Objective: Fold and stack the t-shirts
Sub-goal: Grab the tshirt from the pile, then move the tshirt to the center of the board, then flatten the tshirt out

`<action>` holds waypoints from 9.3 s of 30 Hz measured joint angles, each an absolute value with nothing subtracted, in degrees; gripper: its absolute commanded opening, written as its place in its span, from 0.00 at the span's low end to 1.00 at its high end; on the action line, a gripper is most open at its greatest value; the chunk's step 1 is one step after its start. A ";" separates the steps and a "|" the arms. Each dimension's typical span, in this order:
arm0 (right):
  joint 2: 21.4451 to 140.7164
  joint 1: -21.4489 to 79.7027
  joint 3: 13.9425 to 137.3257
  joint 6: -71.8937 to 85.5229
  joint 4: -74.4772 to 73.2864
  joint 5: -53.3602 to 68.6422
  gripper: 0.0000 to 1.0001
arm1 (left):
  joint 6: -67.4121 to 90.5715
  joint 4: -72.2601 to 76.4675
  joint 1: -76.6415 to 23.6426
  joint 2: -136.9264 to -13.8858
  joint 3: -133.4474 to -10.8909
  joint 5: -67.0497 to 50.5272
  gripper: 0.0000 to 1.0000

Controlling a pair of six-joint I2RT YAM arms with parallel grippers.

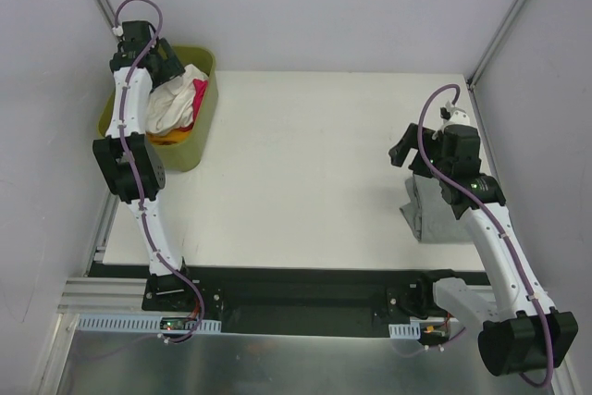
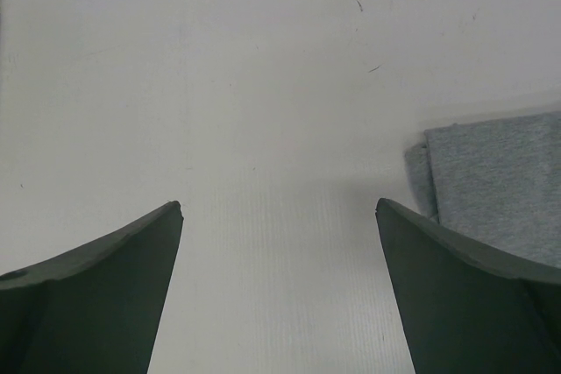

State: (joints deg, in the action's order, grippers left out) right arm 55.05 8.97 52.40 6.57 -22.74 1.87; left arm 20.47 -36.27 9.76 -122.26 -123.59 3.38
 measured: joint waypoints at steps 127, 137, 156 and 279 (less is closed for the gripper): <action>88.90 17.85 60.73 13.93 -37.52 1.80 0.47 | 33.47 -19.84 -26.15 -94.59 -69.93 4.95 0.00; 90.74 17.85 61.25 14.90 -37.47 2.50 0.03 | 33.47 -19.86 -26.13 -94.59 -69.58 4.97 0.00; 73.34 17.85 65.82 10.20 -36.47 2.11 0.01 | 32.38 -20.73 -25.76 -86.39 -73.23 7.84 0.00; 45.23 1.69 54.74 7.25 -37.63 -11.79 0.01 | 40.77 -26.35 -24.77 -85.76 -56.03 -6.48 0.00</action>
